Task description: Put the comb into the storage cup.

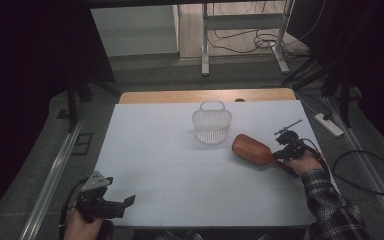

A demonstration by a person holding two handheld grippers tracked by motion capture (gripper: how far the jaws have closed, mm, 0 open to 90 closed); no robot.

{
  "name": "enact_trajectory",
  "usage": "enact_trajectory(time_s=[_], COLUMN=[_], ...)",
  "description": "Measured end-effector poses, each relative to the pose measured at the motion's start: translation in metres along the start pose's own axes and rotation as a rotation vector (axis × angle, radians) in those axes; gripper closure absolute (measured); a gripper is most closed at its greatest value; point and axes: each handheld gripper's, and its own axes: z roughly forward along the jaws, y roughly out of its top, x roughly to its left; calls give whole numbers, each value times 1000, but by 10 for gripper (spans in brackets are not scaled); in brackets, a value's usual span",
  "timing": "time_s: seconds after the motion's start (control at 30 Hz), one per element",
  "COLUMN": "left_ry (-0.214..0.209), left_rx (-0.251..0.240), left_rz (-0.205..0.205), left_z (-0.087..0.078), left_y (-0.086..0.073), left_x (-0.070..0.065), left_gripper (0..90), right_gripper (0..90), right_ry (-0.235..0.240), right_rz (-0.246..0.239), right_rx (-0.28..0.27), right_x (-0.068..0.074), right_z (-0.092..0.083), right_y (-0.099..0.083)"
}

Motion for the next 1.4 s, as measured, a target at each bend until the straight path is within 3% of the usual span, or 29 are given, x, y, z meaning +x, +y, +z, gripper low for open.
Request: enact_trajectory(time_s=[0.8,1.4], left_ry=[2,3], left_rx=[3,7], left_rz=[7,15], left_z=[0,1], left_y=[0,1], left_x=[-1,-2], left_gripper=[14,14], right_gripper=[889,888], right_ry=[30,40], right_rz=[-8,-35], right_rx=[-15,-32], right_x=[17,31], right_z=[-11,-16], right_y=[-23,-29])
